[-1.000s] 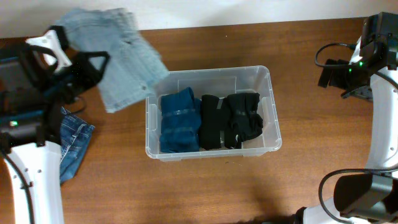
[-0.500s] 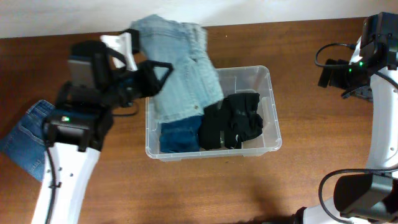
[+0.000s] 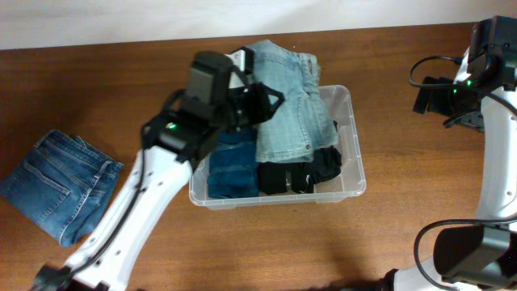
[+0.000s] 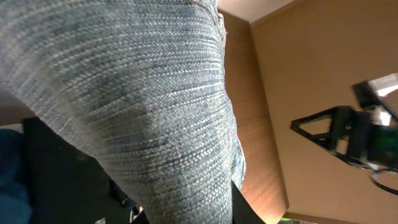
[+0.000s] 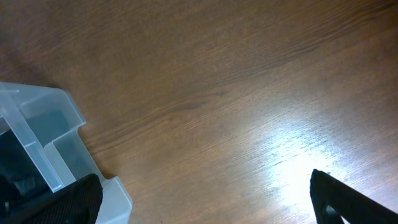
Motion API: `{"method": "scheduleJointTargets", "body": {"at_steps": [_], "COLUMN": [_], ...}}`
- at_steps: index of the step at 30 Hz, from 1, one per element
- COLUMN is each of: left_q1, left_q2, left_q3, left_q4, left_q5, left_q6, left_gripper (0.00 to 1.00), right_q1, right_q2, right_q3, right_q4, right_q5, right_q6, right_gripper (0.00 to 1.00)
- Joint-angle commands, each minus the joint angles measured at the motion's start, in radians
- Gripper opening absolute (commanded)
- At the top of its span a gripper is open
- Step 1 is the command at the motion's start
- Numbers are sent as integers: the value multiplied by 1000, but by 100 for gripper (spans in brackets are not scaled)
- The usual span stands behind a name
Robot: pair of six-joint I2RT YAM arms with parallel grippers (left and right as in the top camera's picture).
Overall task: Pack container
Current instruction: 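Lift the light-blue jeans and carry them right into the box, then lower the light-blue jeans onto the black garments and press down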
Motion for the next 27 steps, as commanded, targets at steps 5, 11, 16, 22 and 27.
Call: {"method": "scheduleJointTargets", "body": {"at_steps": [5,11,16,22,27], "left_q1": [-49,-69,-102,-112,-112], "left_q2": [68,101,126,172,214], "left_q3": [40,40,38,33,28], "left_q4": [84,82,78,74,72], "left_q5": [82,87,84,75,65], "left_q6": [-39,-39,-38,-39,-38], "left_gripper": [1,1,0,1,1], "right_q1": [-6,-6,-6,-6,-6], "right_q2": [2,2,2,2,2], "right_q3": [3,3,3,3,3], "right_q4": [0,0,0,0,0], "right_q5": [12,12,13,12,12], "right_q6": [5,6,6,6,6], "right_gripper": [98,98,99,98,98]}}
